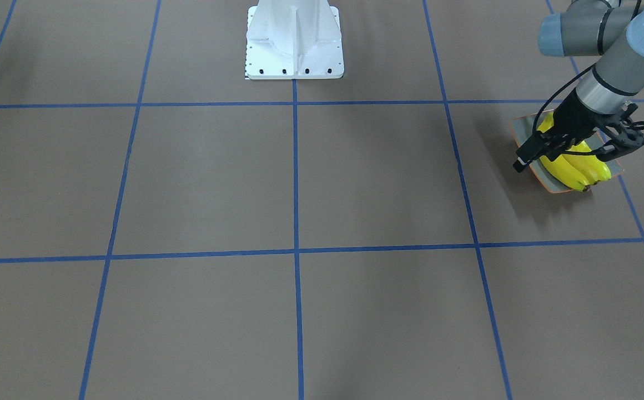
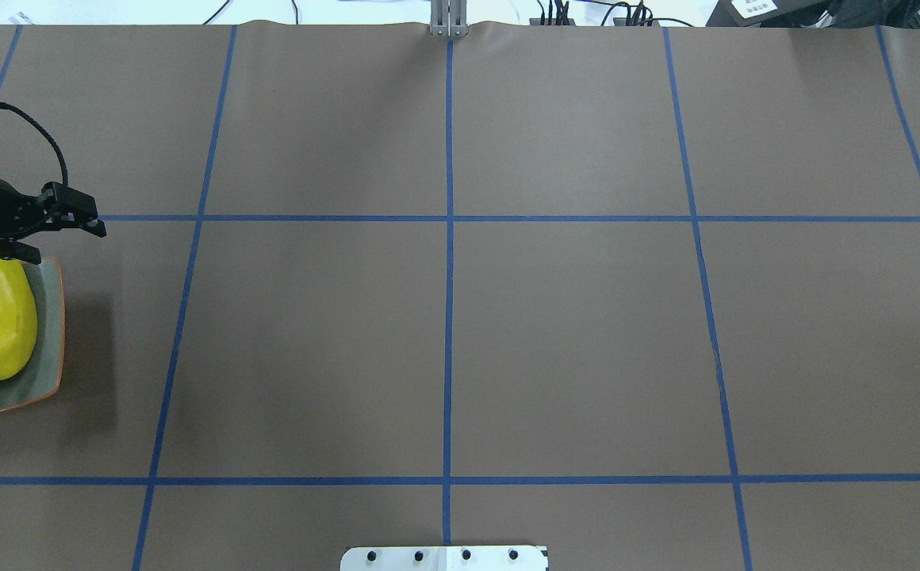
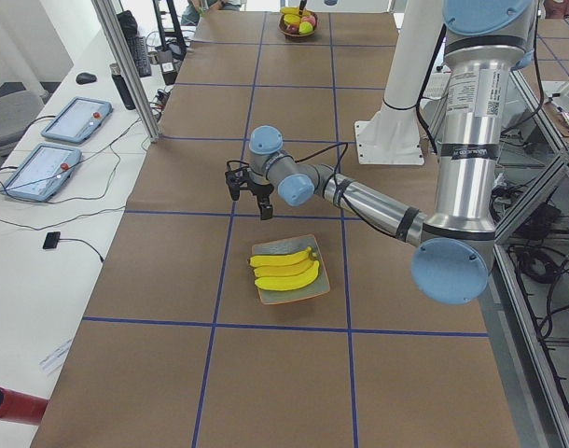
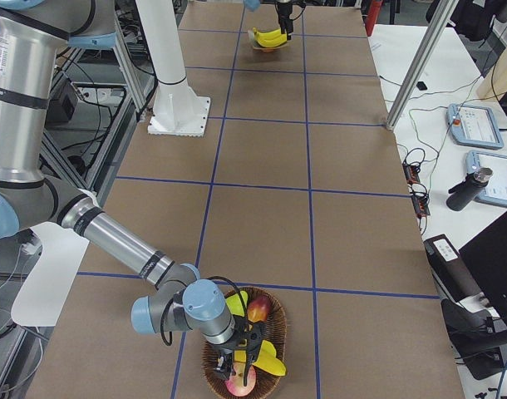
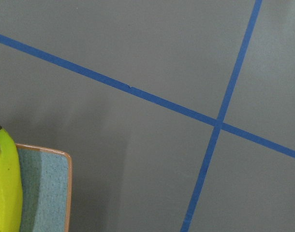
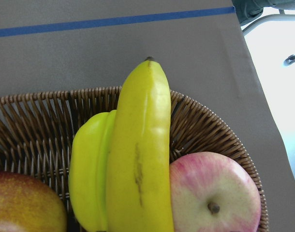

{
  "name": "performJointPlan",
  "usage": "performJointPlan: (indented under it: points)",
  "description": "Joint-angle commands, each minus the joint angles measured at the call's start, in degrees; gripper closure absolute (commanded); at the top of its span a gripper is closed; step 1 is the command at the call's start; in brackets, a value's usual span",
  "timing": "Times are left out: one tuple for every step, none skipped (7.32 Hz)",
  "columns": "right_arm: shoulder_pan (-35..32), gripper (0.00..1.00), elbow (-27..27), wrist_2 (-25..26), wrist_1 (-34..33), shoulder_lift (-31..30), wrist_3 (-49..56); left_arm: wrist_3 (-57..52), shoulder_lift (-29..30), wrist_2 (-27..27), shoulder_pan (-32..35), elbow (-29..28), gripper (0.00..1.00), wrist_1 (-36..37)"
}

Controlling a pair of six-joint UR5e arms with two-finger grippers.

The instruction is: Transfer all bananas from basket to plate

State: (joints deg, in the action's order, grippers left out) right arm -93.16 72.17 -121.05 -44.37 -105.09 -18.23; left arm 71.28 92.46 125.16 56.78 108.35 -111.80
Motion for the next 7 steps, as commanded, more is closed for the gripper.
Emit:
performJointPlan:
  points:
    - [0.1, 0.18, 0.0, 0.0, -0.2, 0.3, -0.3, 0.0, -0.1, 0.0, 0.0, 0.3, 0.00, 0.0]
    - [0.1, 0.19, 0.0, -0.1, -0.2, 0.7, -0.4, 0.1, -0.1, 0.0, 0.1, 0.5, 0.00, 0.0]
    - [0.1, 0.19, 0.0, -0.2, -0.2, 1.0, -0.6, 0.1, -0.2, 0.0, 0.1, 0.6, 0.00, 0.0]
    - [0.1, 0.19, -0.1, -0.2, -0.3, 1.7, -0.8, 0.1, -0.3, 0.1, 0.1, 0.7, 0.00, 0.0]
    - [0.2, 0.19, 0.0, -0.5, -0.5, 1.8, -1.0, 0.1, -0.4, 0.1, 0.1, 1.2, 0.00, 0.0]
    - [0.2, 0.19, -0.1, -2.0, -0.7, 1.8, -4.2, 1.2, -0.6, 0.2, 0.1, 1.5, 0.00, 0.0]
    - [0.1, 0.19, 0.0, -2.3, -0.5, 1.7, -4.4, 1.7, -0.5, 0.3, 0.1, 1.6, 0.00, -0.1]
